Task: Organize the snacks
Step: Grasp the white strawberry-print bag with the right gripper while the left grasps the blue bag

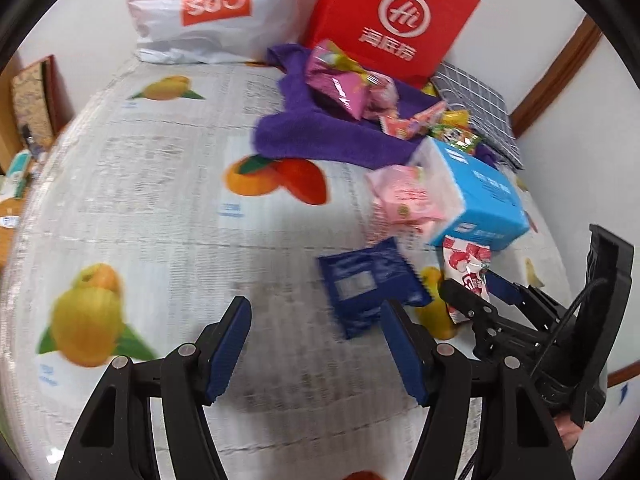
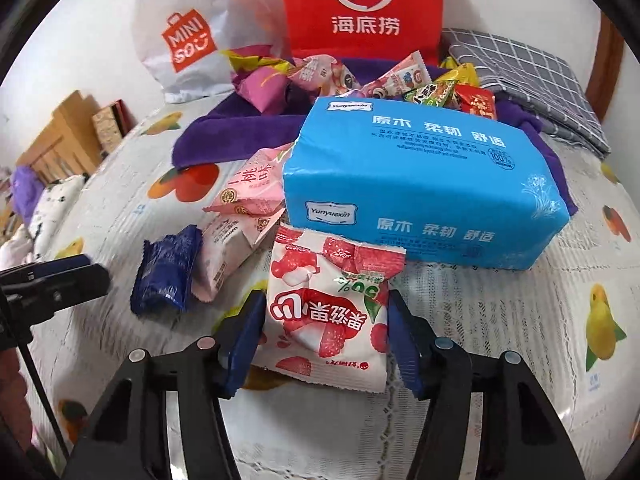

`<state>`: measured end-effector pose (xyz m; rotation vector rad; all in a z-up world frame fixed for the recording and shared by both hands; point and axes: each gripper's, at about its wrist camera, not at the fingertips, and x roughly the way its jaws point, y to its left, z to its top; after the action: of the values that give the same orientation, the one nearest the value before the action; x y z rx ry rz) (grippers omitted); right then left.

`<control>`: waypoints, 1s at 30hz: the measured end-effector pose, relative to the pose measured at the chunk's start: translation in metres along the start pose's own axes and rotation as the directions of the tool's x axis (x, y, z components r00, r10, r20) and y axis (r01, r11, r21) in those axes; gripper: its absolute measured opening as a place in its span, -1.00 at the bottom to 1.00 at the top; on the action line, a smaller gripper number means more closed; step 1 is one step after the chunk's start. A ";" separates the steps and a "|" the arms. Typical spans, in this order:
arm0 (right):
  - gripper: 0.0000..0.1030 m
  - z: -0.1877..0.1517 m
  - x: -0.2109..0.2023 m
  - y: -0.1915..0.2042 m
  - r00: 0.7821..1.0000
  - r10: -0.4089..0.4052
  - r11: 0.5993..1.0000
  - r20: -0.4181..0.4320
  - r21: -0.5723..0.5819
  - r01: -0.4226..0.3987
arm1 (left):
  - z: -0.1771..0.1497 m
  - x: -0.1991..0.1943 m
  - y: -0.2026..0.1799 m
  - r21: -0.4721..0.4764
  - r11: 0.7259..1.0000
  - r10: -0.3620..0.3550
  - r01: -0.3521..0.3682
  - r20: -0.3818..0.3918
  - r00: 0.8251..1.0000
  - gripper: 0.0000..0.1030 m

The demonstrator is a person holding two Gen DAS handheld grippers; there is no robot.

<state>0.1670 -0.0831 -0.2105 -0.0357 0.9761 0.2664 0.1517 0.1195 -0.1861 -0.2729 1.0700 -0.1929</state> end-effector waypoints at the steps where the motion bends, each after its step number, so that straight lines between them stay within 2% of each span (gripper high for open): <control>1: 0.12 -0.003 -0.002 -0.006 1.000 -0.009 1.000 0.003 0.001 0.009 | 0.000 0.004 -0.003 0.000 1.000 -0.006 0.006 -0.005 1.000 0.26; 2: 0.12 -0.006 -0.004 -0.012 1.000 -0.018 1.000 0.006 0.003 0.018 | 0.000 0.008 -0.006 -0.001 1.000 -0.014 0.014 -0.012 1.000 0.27; 3: 0.12 -0.008 -0.006 -0.020 1.000 -0.027 1.000 0.010 0.007 0.027 | -0.001 0.013 -0.008 -0.001 1.000 -0.019 0.019 -0.016 1.000 0.38; 6: 0.12 -0.020 -0.015 -0.047 0.998 -0.060 0.998 0.033 0.004 0.060 | -0.002 0.017 -0.018 0.018 1.000 -0.022 0.021 0.012 1.000 0.50; 11: 0.14 -0.029 -0.024 -0.094 0.997 -0.066 0.995 0.044 0.075 0.063 | 0.002 0.023 -0.026 0.010 1.000 -0.030 0.030 0.028 0.999 0.60; 14: 0.15 -0.026 -0.022 -0.103 0.998 -0.046 0.993 0.051 0.110 0.040 | 0.006 0.027 -0.029 -0.018 1.000 -0.022 0.023 0.032 0.999 0.61; 16: 0.16 -0.024 -0.020 -0.095 0.996 -0.079 0.994 0.042 0.083 0.075 | 0.008 0.030 -0.032 -0.030 1.000 -0.006 0.007 0.037 0.999 0.60; 19: 0.18 -0.025 -0.019 -0.091 0.994 -0.104 0.993 0.035 0.059 0.102 | 0.010 0.034 -0.039 -0.024 0.999 0.035 -0.034 0.047 0.998 0.57; 20: 0.19 -0.025 -0.020 -0.093 0.995 -0.090 0.994 0.038 0.069 0.088 | 0.009 0.035 -0.041 -0.024 0.998 0.057 -0.056 0.055 0.997 0.49; 21: 0.19 -0.026 -0.020 -0.094 0.996 -0.082 0.994 0.041 0.076 0.079 | 0.008 0.035 -0.041 -0.020 0.997 0.081 -0.080 0.064 0.995 0.23; 22: 0.19 -0.026 -0.021 -0.096 0.996 -0.075 0.994 0.043 0.081 0.071 | 0.008 0.034 -0.042 -0.016 0.995 0.103 -0.102 0.069 0.992 0.17; 24: 0.19 -0.027 -0.021 -0.096 0.996 -0.073 0.994 0.044 0.082 0.070 | 0.005 0.031 -0.040 -0.015 0.996 0.094 -0.093 0.068 0.993 0.07; 30: 0.19 -0.027 -0.022 -0.098 0.997 -0.056 0.994 0.050 0.095 0.051 | -0.021 0.017 -0.044 0.070 0.990 0.122 -0.126 0.053 0.991 0.02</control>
<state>0.1571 -0.1863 -0.2163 0.0304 0.9327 0.1716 0.1398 0.0698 -0.1959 -0.1441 1.0264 -0.1128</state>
